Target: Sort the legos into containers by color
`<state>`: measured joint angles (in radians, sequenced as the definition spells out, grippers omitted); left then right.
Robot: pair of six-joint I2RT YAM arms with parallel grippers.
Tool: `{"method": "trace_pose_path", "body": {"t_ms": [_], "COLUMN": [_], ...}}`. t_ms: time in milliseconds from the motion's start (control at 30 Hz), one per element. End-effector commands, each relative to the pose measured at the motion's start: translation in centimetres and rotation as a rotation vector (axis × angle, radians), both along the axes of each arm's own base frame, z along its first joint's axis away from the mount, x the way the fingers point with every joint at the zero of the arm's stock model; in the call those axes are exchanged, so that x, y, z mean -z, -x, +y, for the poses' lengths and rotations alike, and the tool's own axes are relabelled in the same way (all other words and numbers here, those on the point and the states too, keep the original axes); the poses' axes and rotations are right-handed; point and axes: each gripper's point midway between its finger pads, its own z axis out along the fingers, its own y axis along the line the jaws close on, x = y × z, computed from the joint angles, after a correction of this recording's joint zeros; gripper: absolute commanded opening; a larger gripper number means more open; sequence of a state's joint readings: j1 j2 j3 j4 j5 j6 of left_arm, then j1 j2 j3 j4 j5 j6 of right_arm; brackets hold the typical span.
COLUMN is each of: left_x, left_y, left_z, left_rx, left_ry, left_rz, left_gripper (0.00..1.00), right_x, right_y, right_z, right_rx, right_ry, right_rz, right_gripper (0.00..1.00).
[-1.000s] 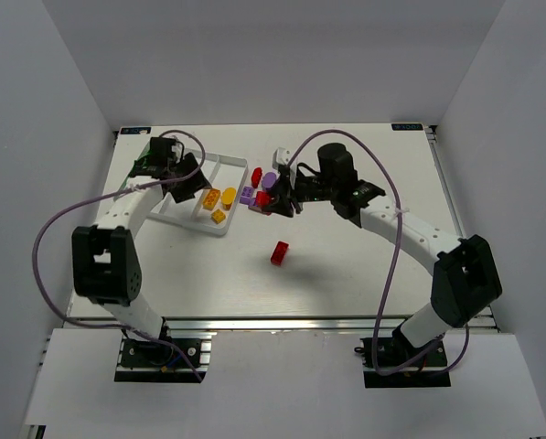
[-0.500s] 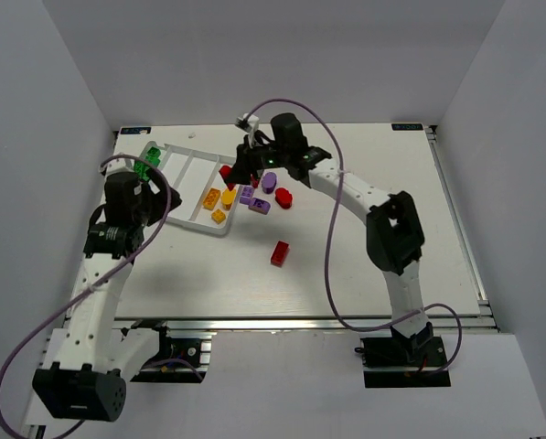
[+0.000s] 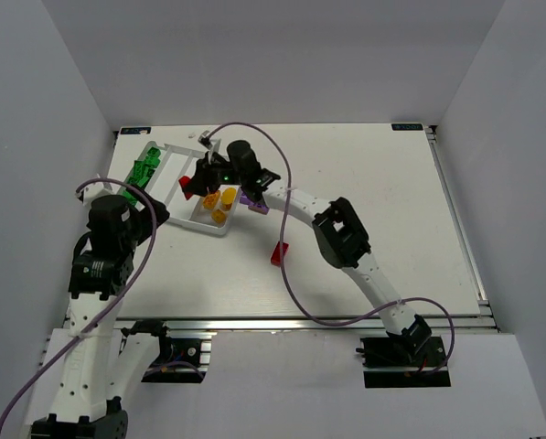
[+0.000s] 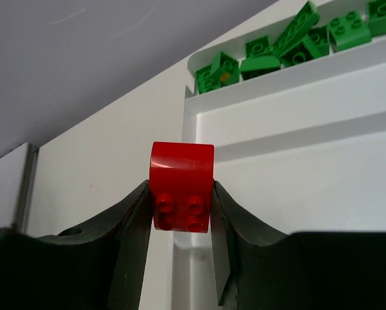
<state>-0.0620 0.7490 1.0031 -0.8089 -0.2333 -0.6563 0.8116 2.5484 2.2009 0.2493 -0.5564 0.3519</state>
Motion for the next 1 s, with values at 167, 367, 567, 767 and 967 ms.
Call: {"method": "trace_pose_path", "body": {"t_ms": [167,367,567,767,967], "left_x": [-0.9,-1.6,-1.4,-0.8,-1.1], "left_y": [1.6,2.4,2.6,3.0,3.3], "left_z": [0.0,0.2,-0.5,-1.3,-2.7], "left_rx": [-0.023,-0.037,-0.032,-0.024,0.037], "left_ry": [0.044,0.046,0.108,0.175,0.227], "left_rz": [-0.033,-0.035,-0.051,-0.076,-0.114], "left_gripper": [0.98,0.98,0.98,0.98,0.98], "right_x": [-2.8,-0.5,0.8,0.5,-6.5], "right_y": [-2.8,-3.4,-2.9,-2.1,-1.8], "right_z": [3.4,3.9,3.7,3.5,0.6], "right_rx": [0.163,0.232,0.216,0.163,0.074], "right_ry": [-0.181,-0.145,-0.11,-0.094,-0.162], "right_rz": [-0.25,-0.262,-0.283,-0.319,-0.417], "right_gripper": [0.1,0.22,0.59,0.79,0.89]}}
